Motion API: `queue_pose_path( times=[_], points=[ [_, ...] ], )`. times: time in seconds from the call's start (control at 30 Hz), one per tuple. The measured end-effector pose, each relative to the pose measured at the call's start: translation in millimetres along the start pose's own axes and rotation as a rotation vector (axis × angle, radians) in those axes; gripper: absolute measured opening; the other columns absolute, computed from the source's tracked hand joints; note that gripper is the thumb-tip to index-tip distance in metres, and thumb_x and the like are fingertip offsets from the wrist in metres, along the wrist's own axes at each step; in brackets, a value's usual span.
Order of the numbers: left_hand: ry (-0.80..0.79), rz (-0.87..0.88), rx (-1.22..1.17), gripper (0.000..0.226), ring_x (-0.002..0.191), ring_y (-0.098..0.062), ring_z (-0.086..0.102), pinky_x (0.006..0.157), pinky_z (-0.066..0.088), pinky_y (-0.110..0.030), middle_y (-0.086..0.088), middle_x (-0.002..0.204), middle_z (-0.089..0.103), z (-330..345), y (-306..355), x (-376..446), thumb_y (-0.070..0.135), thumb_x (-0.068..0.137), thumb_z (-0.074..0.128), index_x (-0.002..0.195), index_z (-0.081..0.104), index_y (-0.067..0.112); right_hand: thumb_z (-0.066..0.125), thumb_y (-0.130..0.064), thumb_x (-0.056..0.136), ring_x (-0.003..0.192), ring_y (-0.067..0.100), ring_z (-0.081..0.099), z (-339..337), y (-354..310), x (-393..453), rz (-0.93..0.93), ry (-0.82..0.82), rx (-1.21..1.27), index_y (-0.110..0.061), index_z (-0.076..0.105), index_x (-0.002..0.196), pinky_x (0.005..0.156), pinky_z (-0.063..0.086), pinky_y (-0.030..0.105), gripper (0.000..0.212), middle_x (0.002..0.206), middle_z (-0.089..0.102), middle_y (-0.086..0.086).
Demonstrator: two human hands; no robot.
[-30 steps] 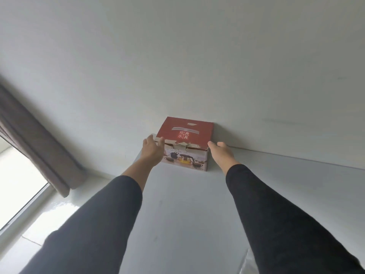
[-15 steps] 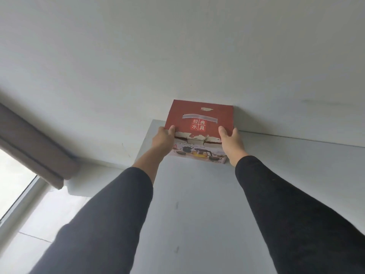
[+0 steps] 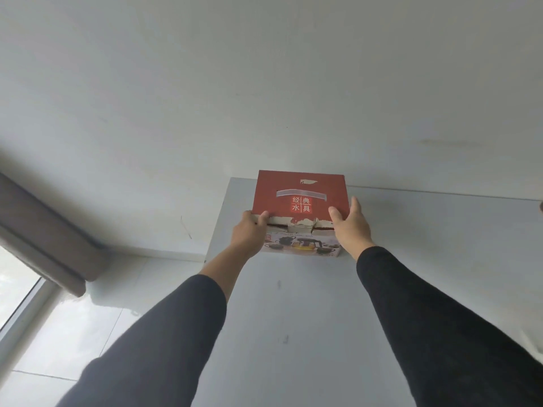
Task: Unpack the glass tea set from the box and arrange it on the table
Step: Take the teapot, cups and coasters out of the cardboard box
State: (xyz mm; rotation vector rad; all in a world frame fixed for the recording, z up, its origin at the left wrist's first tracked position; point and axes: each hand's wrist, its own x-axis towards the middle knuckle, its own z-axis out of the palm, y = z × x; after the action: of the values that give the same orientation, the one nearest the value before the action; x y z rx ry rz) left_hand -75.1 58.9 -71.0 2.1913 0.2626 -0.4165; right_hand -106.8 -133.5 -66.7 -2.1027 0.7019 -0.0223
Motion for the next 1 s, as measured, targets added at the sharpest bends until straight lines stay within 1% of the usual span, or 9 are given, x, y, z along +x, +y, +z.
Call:
queue_pose_path(
  times=[0.07, 0.13, 0.23, 0.53, 0.63, 0.7, 0.8, 0.87, 1.0],
  points=[
    [0.015, 0.043, -0.033, 0.048, 0.105, -0.025, 0.055, 0.080, 0.045, -0.034, -0.007, 0.123, 0.058, -2, -1, -7, 0.043, 0.099, 0.039, 0.135, 0.039, 0.011, 0.049, -0.031, 0.095, 0.119, 0.032, 0.047, 6, -6, -16, -0.070, 0.310, -0.166, -0.010, 0.040, 0.133, 0.093, 0.041, 0.041, 0.045, 0.131, 0.046, 0.015],
    [0.037, 0.090, -0.070, 0.045, 0.111, -0.023, 0.055, 0.087, 0.049, -0.036, -0.003, 0.125, 0.057, -3, -3, -13, 0.038, 0.097, 0.048, 0.134, 0.041, 0.012, 0.052, -0.021, 0.091, 0.108, 0.032, 0.049, 16, -8, -35, -0.128, 0.455, -0.186, -0.007, 0.053, 0.107, 0.085, 0.042, 0.041, 0.021, 0.115, 0.051, 0.014],
    [0.070, 0.136, -0.061, 0.042, 0.112, -0.023, 0.056, 0.092, 0.051, -0.039, -0.002, 0.126, 0.057, -8, -4, -19, 0.031, 0.094, 0.055, 0.132, 0.044, 0.015, 0.052, -0.014, 0.086, 0.102, 0.029, 0.049, 33, 1, -59, -0.154, 0.363, -0.233, -0.008, 0.055, 0.094, 0.082, 0.044, 0.040, 0.011, 0.105, 0.051, 0.010],
    [0.064, 0.177, -0.056, 0.037, 0.095, -0.018, 0.051, 0.061, 0.044, -0.024, -0.003, 0.128, 0.055, -23, -5, -27, 0.013, 0.096, 0.044, 0.131, 0.047, 0.021, 0.053, -0.017, 0.085, 0.117, 0.028, 0.042, 50, -3, -82, -0.176, 0.258, -0.265, -0.013, 0.051, 0.119, 0.089, 0.042, 0.040, 0.034, 0.124, 0.046, 0.009],
    [0.052, 0.154, -0.062, 0.040, 0.099, -0.022, 0.055, 0.067, 0.046, -0.027, -0.004, 0.125, 0.057, -22, -6, -27, 0.013, 0.094, 0.042, 0.133, 0.044, 0.020, 0.052, -0.024, 0.087, 0.120, 0.029, 0.041, 51, -8, -80, -0.108, 0.175, -0.274, -0.016, 0.051, 0.125, 0.094, 0.041, 0.041, 0.039, 0.127, 0.043, 0.009],
    [0.044, 0.125, -0.066, 0.041, 0.095, -0.022, 0.054, 0.064, 0.046, -0.026, -0.005, 0.124, 0.057, -21, -8, -27, 0.015, 0.095, 0.040, 0.135, 0.043, 0.020, 0.052, -0.028, 0.088, 0.122, 0.029, 0.042, 51, -12, -78, -0.032, 0.043, -0.179, -0.019, 0.046, 0.133, 0.095, 0.043, 0.039, 0.047, 0.131, 0.039, 0.010],
    [0.025, 0.101, -0.047, 0.039, 0.093, -0.019, 0.052, 0.063, 0.045, -0.025, -0.005, 0.126, 0.056, -20, -12, -26, 0.019, 0.096, 0.039, 0.135, 0.044, 0.020, 0.053, -0.025, 0.088, 0.110, 0.025, 0.049, 49, -19, -78, 0.124, -0.090, 0.138, -0.023, 0.040, 0.139, 0.079, 0.040, 0.028, 0.052, 0.136, 0.039, 0.009],
    [0.018, 0.093, -0.050, 0.038, 0.094, -0.018, 0.052, 0.068, 0.044, -0.027, -0.004, 0.128, 0.056, -20, -13, -26, 0.020, 0.097, 0.038, 0.135, 0.043, 0.020, 0.052, -0.021, 0.088, 0.094, 0.019, 0.050, 45, -18, -77, 0.162, -0.110, 0.235, -0.026, 0.049, 0.129, 0.071, 0.038, 0.025, 0.042, 0.130, 0.045, 0.007],
    [0.020, 0.073, -0.103, 0.042, 0.093, -0.020, 0.055, 0.057, 0.043, -0.025, -0.004, 0.127, 0.057, -17, -11, -25, 0.015, 0.097, 0.034, 0.138, 0.039, 0.022, 0.050, -0.015, 0.083, 0.069, 0.014, 0.050, 41, -16, -70, 0.125, -0.058, 0.275, -0.019, 0.060, 0.075, 0.056, 0.037, 0.022, 0.014, 0.093, 0.057, 0.006]
  ],
)
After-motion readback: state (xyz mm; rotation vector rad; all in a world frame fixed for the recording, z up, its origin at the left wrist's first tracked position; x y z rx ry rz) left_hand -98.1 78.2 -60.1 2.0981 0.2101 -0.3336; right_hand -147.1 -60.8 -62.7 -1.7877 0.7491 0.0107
